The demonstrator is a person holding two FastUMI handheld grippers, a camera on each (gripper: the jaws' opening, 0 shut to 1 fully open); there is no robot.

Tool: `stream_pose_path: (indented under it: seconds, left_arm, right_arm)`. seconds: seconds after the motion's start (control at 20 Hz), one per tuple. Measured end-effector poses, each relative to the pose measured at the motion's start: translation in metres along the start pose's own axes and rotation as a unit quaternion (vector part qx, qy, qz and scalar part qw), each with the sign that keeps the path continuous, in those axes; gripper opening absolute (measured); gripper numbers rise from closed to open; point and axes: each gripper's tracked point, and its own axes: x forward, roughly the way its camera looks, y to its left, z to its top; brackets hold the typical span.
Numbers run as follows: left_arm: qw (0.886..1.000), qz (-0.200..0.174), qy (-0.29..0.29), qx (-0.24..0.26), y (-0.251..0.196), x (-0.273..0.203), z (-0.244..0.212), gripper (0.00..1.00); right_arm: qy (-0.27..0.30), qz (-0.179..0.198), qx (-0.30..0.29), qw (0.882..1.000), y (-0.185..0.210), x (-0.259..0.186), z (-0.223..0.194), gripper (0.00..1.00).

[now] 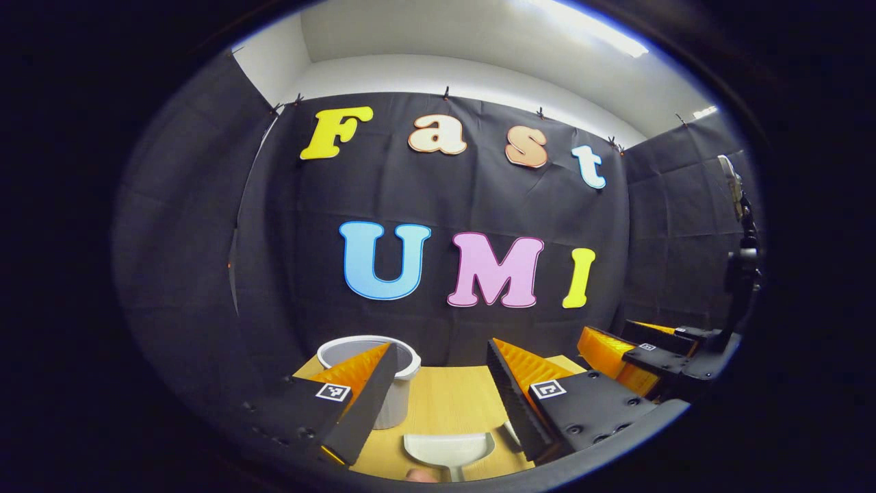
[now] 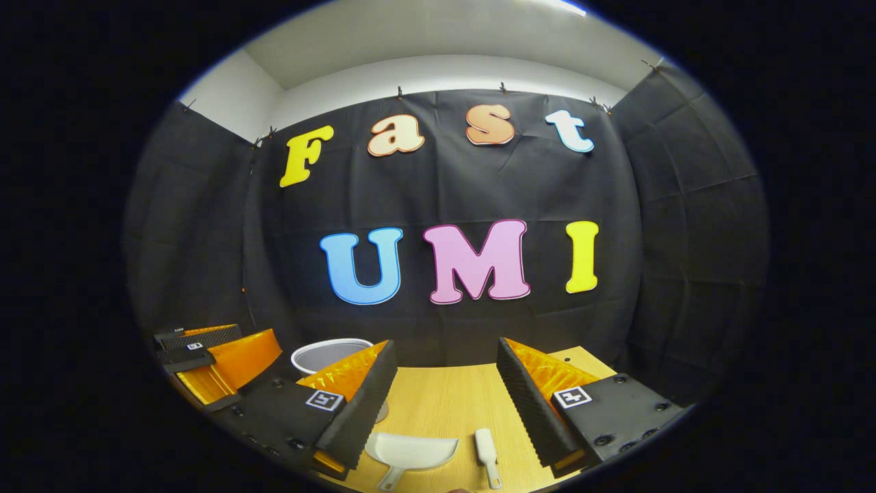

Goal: Pick up the small broom and dustpan from the desktop, sweep the trash into the dustpan with the broom, and then empty the trash into the garbage bin.

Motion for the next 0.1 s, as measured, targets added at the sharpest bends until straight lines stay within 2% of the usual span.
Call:
stream_pose_path:
  seconds: [0.05, 0.1]
  left_arm:
    - [1.0, 0.0, -0.004, 0.002, -0.0002, 0.0004, 0.0006, 0.77]
    - [1.0, 0.0, -0.007, 0.004, 0.0001, 0.0002, 0.0017, 0.77]
  right_arm:
    - [-0.001, 0.001, -0.005, 1.0, -0.0004, -0.0006, 0.0004, 0.95]
    - [-0.003, 0.002, -0.007, 1.0, -0.0006, -0.0006, 0.001, 0.84]
